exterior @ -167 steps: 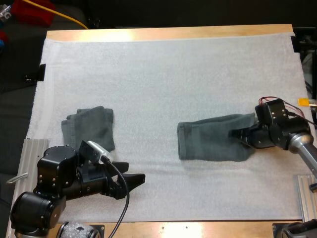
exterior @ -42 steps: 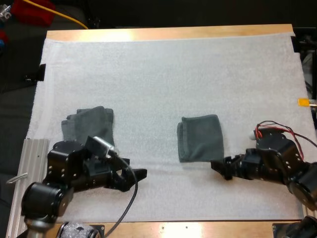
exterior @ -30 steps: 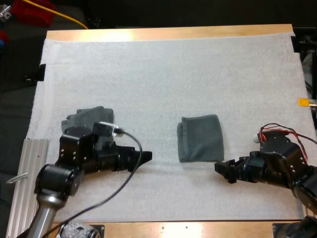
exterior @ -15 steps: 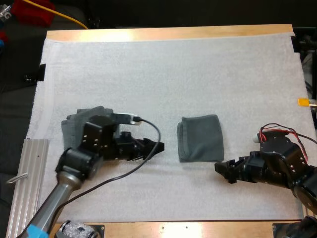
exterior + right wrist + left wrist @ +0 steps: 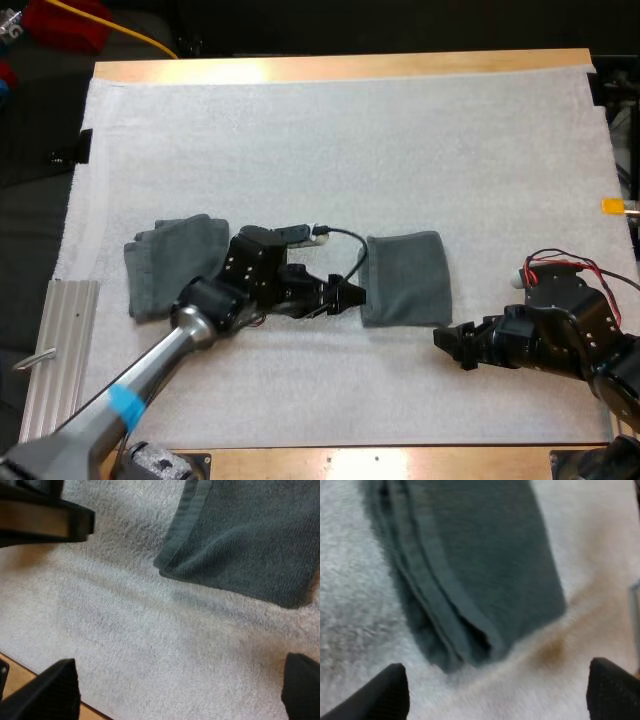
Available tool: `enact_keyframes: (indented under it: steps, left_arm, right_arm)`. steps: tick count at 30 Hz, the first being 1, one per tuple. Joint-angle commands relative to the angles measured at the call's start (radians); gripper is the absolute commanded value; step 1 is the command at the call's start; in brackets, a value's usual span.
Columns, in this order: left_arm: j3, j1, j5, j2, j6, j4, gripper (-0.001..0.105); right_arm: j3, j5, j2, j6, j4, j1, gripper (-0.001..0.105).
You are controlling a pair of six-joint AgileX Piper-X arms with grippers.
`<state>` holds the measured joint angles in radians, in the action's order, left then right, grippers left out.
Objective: Pick towel from pile, fold and stack
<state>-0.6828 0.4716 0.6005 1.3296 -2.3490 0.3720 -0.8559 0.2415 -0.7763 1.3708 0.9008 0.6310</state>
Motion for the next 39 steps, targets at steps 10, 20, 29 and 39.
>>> enact_keyframes:
  steps: [10,20,29,39]
  left_arm:
    - [-0.015,0.002,-0.015,0.173,-0.075,-0.132,0.071]
    - [-0.107,0.002,-0.009,0.296,-0.099,-0.139,0.071]
    - [-0.120,0.002,0.031,0.372,-0.136,-0.139,0.071]
    - [-0.126,0.002,0.090,0.372,-0.168,-0.147,0.071]
  right_arm:
    - [0.001,-0.006,0.007,0.010,0.010,0.002,0.079]
    - [0.001,-0.006,0.007,0.010,0.015,0.002,0.079]
    - [0.001,-0.006,0.007,0.010,0.024,0.002,0.079]
    - [0.001,-0.006,0.007,0.010,0.024,0.002,0.079]
